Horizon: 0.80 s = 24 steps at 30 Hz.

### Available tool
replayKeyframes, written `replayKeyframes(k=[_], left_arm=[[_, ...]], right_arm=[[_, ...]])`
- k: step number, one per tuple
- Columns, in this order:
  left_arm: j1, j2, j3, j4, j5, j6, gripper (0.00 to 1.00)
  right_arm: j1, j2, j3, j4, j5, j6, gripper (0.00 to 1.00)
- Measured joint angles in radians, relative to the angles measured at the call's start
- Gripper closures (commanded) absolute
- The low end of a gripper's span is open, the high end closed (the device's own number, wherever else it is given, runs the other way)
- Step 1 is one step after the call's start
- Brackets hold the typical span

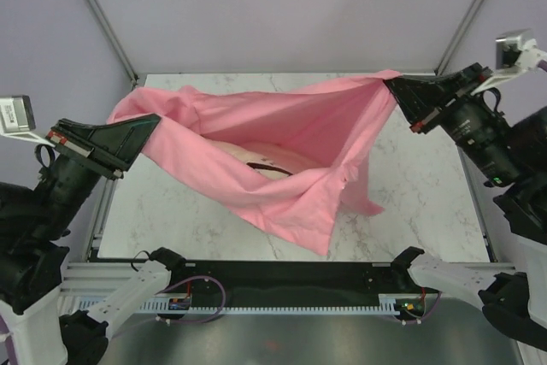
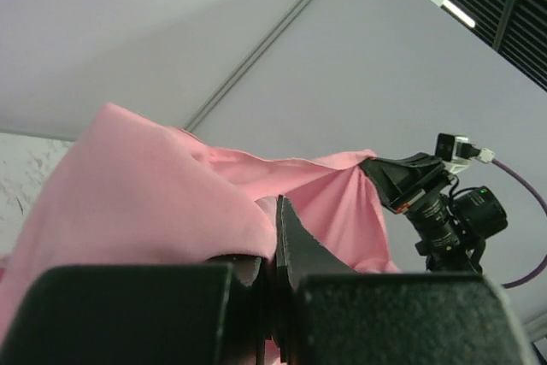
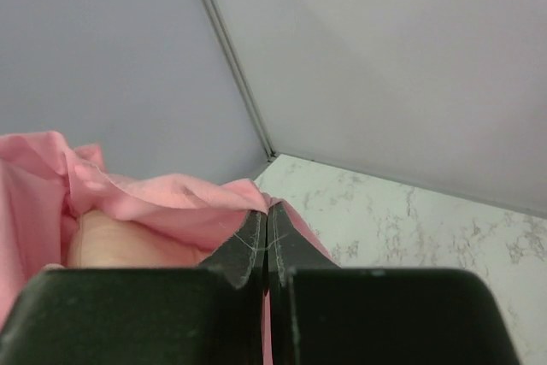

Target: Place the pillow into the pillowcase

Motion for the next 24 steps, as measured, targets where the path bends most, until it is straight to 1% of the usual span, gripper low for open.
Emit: replayKeyframes(k=[4,6,8,9,10,13,17,19,21,24], left_arm=[[0.000,-0.019,-0.076,0.003,0.005,-0.031,0.98],[0.000,0.000,-0.069,-0.021,-0.026,-0.030,0.98],[0.000,0.023,-0.025,-0.053,-0.072,-0.022,0.98],[-0.001,0.035,0.031,-0.104,-0.105,-0.008,0.98],[0.000,0.049,0.047,-0.109,-0.115,-0.003,0.98],[-0.002,0.086,0.170,-0.138,-0.214,0.050,0.98],[-0.003,0.149,0.316,-0.168,-0.406,0.166,0.98],[-0.005,0.219,0.417,-0.179,-0.511,0.238,0.98],[-0.005,0.304,0.530,-0.178,-0.602,0.299,0.98],[-0.005,0.406,0.646,-0.148,-0.653,0.365,0.98]], right_arm=[[0.000,-0.039,0.050,-0.005,-0.021,0.016,1.00],[0.000,-0.032,0.080,-0.001,-0.021,0.021,1.00],[-0.001,-0.015,0.081,0.008,-0.021,0.027,1.00],[-0.001,-0.005,0.071,0.019,-0.021,0.032,1.00],[-0.002,0.010,0.058,0.034,-0.021,0.037,1.00],[-0.002,0.057,-0.044,0.123,-0.061,0.078,1.00],[0.003,0.163,-0.132,0.188,-0.155,0.154,1.00],[0.029,0.223,-0.140,0.200,-0.176,0.179,1.00],[0.085,0.269,-0.139,0.208,-0.176,0.186,1.00],[0.166,0.295,-0.124,0.191,-0.149,0.174,1.00]])
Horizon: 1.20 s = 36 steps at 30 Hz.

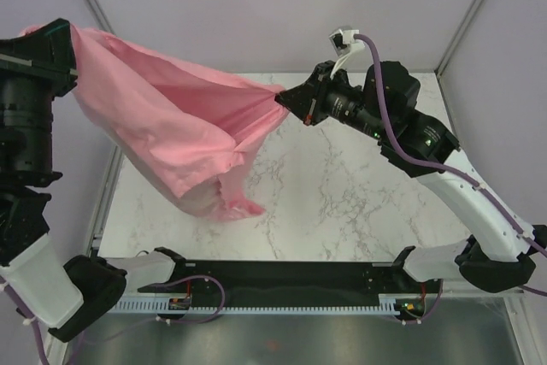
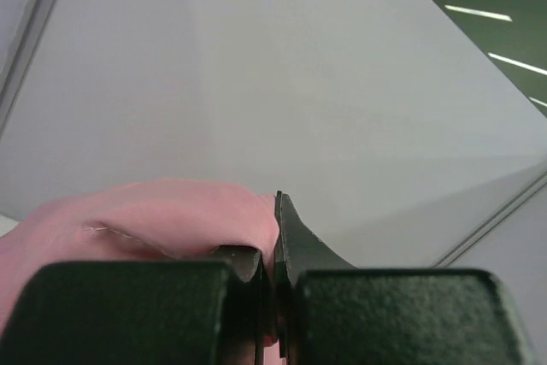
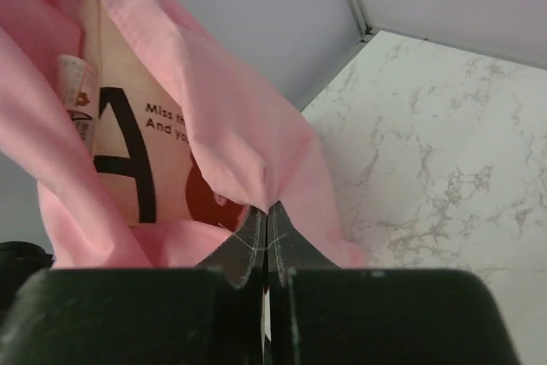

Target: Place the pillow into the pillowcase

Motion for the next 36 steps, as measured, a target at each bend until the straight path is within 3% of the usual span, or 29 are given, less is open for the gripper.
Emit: replayKeyframes(k=[3,7,11,13,14,17,19,20,21,22,23,24,30,35,36], left_arm=[[0.000,0.092,0.076,0.084,0.043,0.023,0.98],[-0.002,0.206,0.102,0.196,0.206,-0.011,0.98],[-0.108,0.362,0.006,0.320,0.349,-0.053,0.98],[-0.209,0.482,-0.052,0.381,0.377,-0.052,0.98],[-0.253,0.557,-0.069,0.408,0.388,-0.052,0.98],[-0.358,0.776,-0.113,0.434,0.425,-0.054,0.98],[-0.404,0.892,-0.145,0.430,0.455,-0.063,0.90],[-0.420,0.938,-0.156,0.425,0.468,-0.069,0.80],[-0.436,0.978,-0.165,0.420,0.490,-0.074,0.58],[-0.449,1.003,-0.175,0.415,0.509,-0.079,0.45],[-0.457,1.011,-0.182,0.413,0.525,-0.089,0.20],[-0.462,1.012,-0.185,0.412,0.540,-0.090,0.03],[-0.459,0.856,-0.269,0.473,0.558,-0.089,0.00],[-0.451,0.565,-0.431,0.415,0.470,-0.034,0.00],[-0.443,0.438,-0.484,0.363,0.419,-0.021,0.00]], right_arm=[[0.020,-0.005,0.009,-0.046,0.089,-0.012,1.00],[0.007,-0.038,-0.030,-0.113,0.299,-0.012,1.00],[-0.057,-0.154,-0.311,-0.112,0.474,0.016,0.96],[-0.093,-0.188,-0.481,-0.103,0.541,0.046,0.69],[-0.105,-0.196,-0.557,-0.111,0.571,0.063,0.45],[-0.137,-0.214,-0.686,-0.163,0.668,0.080,0.20],[-0.156,-0.246,-0.695,-0.212,0.742,0.081,0.18],[-0.164,-0.280,-0.692,-0.214,0.787,0.082,0.17],[-0.167,-0.319,-0.679,-0.220,0.833,0.081,0.16],[-0.167,-0.362,-0.660,-0.225,0.871,0.079,0.16],[-0.167,-0.405,-0.632,-0.227,0.907,0.076,0.15],[-0.167,-0.437,-0.608,-0.227,0.934,0.074,0.15],[-0.168,-0.560,-0.517,-0.219,1.013,0.049,0.21],[-0.168,-0.470,-0.563,-0.208,0.880,0.027,0.29],[-0.167,-0.422,-0.608,-0.191,0.820,0.027,0.29]])
